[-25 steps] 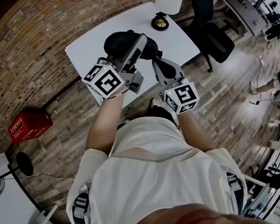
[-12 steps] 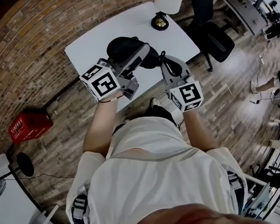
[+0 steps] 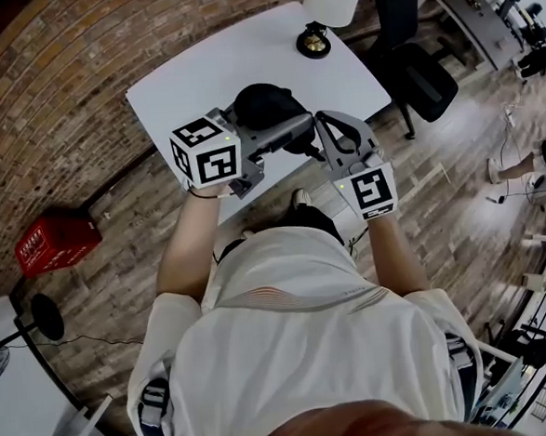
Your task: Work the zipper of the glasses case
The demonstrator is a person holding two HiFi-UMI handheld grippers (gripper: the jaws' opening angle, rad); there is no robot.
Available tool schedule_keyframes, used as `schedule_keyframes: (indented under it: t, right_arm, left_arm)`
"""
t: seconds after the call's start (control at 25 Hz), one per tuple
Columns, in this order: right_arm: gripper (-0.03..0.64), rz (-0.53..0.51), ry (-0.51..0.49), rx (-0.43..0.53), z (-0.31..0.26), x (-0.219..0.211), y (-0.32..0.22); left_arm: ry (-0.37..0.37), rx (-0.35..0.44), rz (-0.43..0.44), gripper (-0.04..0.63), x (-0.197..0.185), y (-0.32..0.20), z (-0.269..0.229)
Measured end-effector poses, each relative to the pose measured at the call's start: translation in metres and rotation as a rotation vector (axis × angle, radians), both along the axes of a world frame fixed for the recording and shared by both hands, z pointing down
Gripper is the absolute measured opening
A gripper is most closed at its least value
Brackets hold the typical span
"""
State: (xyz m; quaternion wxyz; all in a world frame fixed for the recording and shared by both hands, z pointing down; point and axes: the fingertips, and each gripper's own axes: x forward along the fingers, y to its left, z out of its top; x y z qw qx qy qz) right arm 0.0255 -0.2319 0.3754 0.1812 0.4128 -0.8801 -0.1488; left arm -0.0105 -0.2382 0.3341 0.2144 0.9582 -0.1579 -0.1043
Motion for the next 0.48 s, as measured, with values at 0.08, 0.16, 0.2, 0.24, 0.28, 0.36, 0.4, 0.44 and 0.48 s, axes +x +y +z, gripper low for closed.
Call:
schedule_keyframes:
  t: [0.08,0.16,0.2,0.24,0.28,0.36,0.4,0.44,0.48]
  right_arm:
    - [0.055,-0.004,0.022,0.009,0.002,0.0,0.001]
    - [0.055,-0.013,0.051,0.025,0.003,0.0,0.002]
    - [0.055,-0.024,0.072,0.041,0.003,0.0,0.002]
    - [0.055,-0.036,0.093,0.058,0.004,0.0,0.003]
    - [0.055,-0.046,0.113,0.07,0.004,0.0,0.004]
    - [0.055,-0.056,0.139,0.081,0.004,0.0,0.006]
    - [0.054,-0.058,0.144,0.086,0.004,0.0,0.007]
    - [0.054,-0.062,0.145,0.09,0.004,0.0,0.008]
    - [0.055,-0.065,0.146,0.093,0.005,0.0,0.01]
  left_arm:
    - [-0.075,0.025,0.023,0.27,0.007,0.004,0.006]
    - [-0.145,0.051,0.05,0.27,0.013,0.008,0.012]
    - [-0.172,0.058,0.067,0.27,0.015,0.01,0.015]
    - [-0.193,0.059,0.085,0.27,0.017,0.012,0.018]
    - [-0.212,0.057,0.101,0.27,0.019,0.014,0.021]
    - [-0.265,0.059,0.13,0.27,0.025,0.019,0.03]
    - [-0.303,0.069,0.141,0.27,0.028,0.022,0.036]
    - [-0.346,0.084,0.152,0.27,0.032,0.025,0.042]
    - [-0.392,0.103,0.159,0.27,0.035,0.028,0.049]
